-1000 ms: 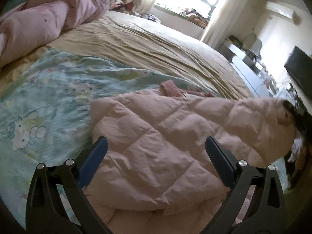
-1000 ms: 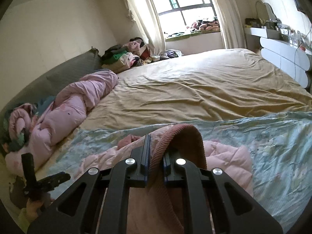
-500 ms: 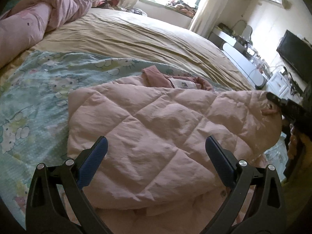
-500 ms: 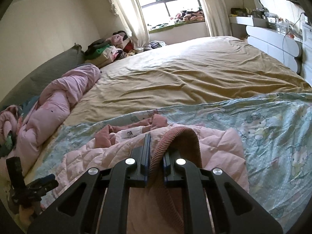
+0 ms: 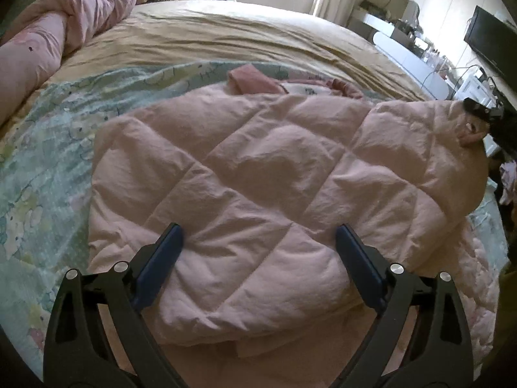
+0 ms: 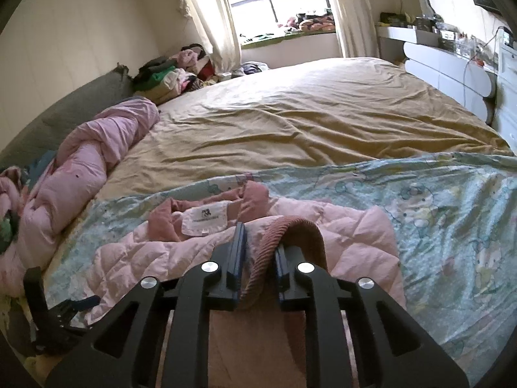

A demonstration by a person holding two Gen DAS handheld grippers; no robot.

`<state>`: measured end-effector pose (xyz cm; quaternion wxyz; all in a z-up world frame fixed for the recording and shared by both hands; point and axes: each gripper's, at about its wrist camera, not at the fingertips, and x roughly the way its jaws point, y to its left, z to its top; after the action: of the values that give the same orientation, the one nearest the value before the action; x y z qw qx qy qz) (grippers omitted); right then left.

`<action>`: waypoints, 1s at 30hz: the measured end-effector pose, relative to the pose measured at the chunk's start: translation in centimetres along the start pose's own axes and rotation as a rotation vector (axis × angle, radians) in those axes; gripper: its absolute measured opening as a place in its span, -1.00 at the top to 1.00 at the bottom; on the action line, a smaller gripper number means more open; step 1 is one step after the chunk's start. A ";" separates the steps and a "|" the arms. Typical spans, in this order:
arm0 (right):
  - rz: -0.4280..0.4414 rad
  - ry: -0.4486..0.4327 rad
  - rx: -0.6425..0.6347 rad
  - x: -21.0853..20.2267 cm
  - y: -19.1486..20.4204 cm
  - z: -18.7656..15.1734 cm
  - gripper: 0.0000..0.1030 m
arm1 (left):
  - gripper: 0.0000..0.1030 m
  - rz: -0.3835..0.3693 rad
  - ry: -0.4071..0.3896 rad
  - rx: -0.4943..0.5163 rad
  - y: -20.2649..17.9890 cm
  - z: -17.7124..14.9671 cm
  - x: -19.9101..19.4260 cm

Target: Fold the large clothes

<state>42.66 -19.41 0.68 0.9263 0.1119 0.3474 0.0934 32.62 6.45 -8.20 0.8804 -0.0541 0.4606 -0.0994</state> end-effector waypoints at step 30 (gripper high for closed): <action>-0.072 0.283 -0.247 7.8 9.2 -7.5 -0.48 | -0.72 -0.022 0.025 -0.033 0.6 -0.9 0.8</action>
<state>42.56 -7.58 -7.21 0.8777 -0.0294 0.4638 0.1171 32.40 6.85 -9.46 0.8724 -0.0723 0.4725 -0.1023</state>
